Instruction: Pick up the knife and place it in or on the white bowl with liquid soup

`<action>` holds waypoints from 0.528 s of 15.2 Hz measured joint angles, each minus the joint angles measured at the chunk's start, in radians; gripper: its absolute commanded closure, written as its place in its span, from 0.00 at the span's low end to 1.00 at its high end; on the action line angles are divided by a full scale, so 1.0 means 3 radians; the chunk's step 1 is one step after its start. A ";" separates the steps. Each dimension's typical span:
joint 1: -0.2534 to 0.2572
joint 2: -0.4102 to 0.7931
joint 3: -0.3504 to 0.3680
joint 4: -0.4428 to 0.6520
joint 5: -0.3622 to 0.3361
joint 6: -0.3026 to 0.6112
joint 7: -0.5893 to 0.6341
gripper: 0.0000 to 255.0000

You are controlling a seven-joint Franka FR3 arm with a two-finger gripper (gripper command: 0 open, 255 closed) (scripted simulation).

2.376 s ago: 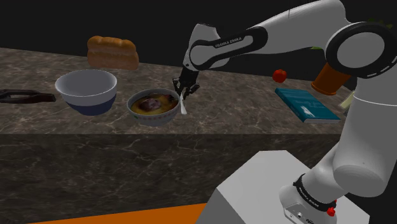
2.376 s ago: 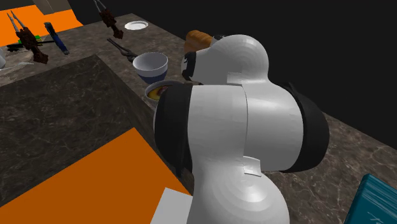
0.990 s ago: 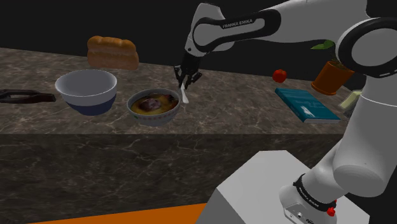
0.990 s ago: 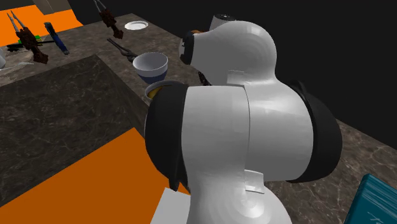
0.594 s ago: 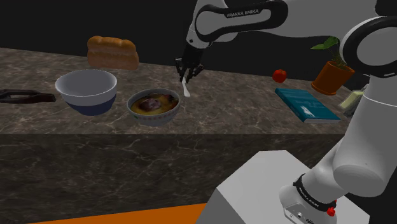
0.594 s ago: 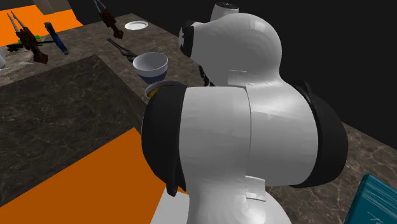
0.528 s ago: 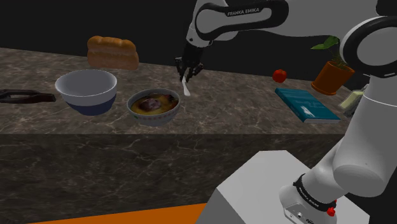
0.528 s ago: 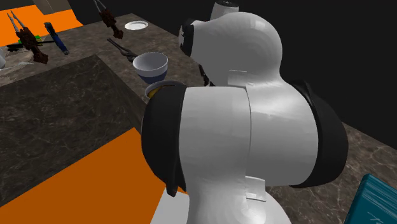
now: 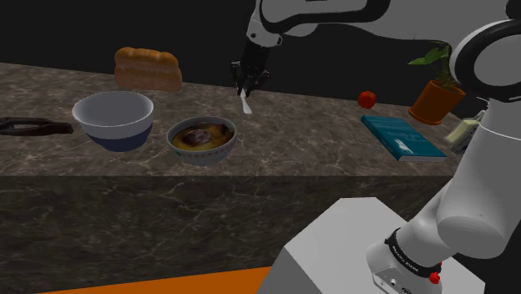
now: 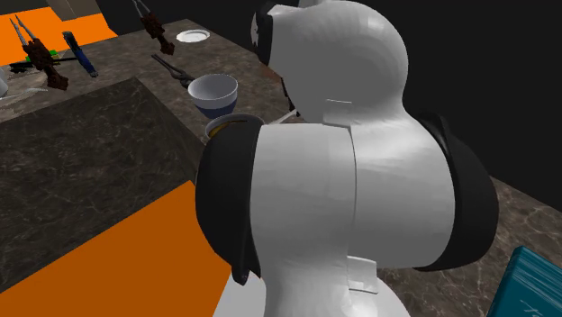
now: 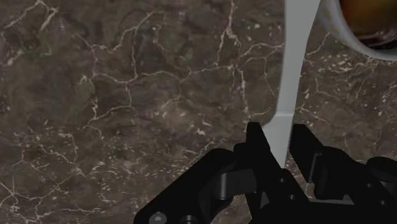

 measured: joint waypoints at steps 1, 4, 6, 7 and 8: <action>0.0000 -0.0008 0.0001 0.0040 0.0000 -0.0048 0.0004 1.00; 0.0002 -0.0013 0.0002 0.0157 -0.0003 -0.0169 0.0017 1.00; 0.0050 -0.0052 0.0027 0.0141 -0.0012 -0.0186 0.0094 1.00; 0.0099 -0.0060 0.0050 0.0115 -0.0025 -0.0159 0.0166 1.00; 0.0143 -0.0072 0.0072 0.0110 -0.0036 -0.0161 0.0234 1.00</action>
